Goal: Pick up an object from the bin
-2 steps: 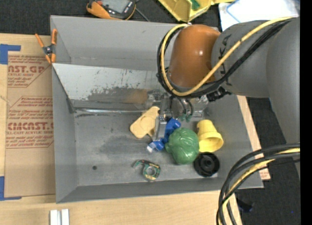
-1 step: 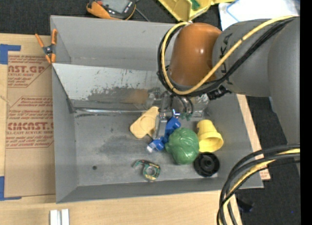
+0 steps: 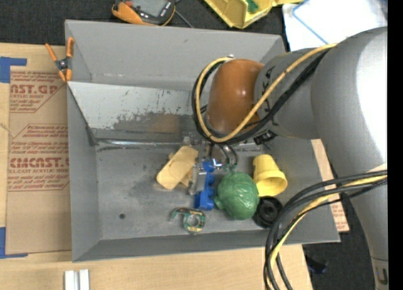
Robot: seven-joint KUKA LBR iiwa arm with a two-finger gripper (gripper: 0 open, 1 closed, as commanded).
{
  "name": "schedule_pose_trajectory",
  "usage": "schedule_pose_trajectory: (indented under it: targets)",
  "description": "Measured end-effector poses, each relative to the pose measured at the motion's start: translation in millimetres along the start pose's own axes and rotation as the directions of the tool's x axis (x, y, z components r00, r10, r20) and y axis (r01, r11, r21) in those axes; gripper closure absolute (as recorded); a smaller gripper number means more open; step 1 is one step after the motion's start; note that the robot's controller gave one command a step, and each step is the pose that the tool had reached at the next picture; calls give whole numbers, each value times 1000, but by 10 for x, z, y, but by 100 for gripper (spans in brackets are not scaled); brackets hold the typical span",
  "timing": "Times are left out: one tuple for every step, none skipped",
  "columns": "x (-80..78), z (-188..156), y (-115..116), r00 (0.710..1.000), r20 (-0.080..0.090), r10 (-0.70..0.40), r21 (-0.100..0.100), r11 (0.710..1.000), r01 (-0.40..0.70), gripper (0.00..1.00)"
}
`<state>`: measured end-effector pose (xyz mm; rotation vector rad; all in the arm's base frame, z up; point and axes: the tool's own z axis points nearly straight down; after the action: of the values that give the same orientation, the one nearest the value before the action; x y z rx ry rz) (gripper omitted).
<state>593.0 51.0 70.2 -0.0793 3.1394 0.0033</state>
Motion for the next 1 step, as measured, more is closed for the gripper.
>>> schedule_pose_trajectory:
  targets:
    - [-6, -1, -62, 998, 9, -61, 0, 998, 61, 0]
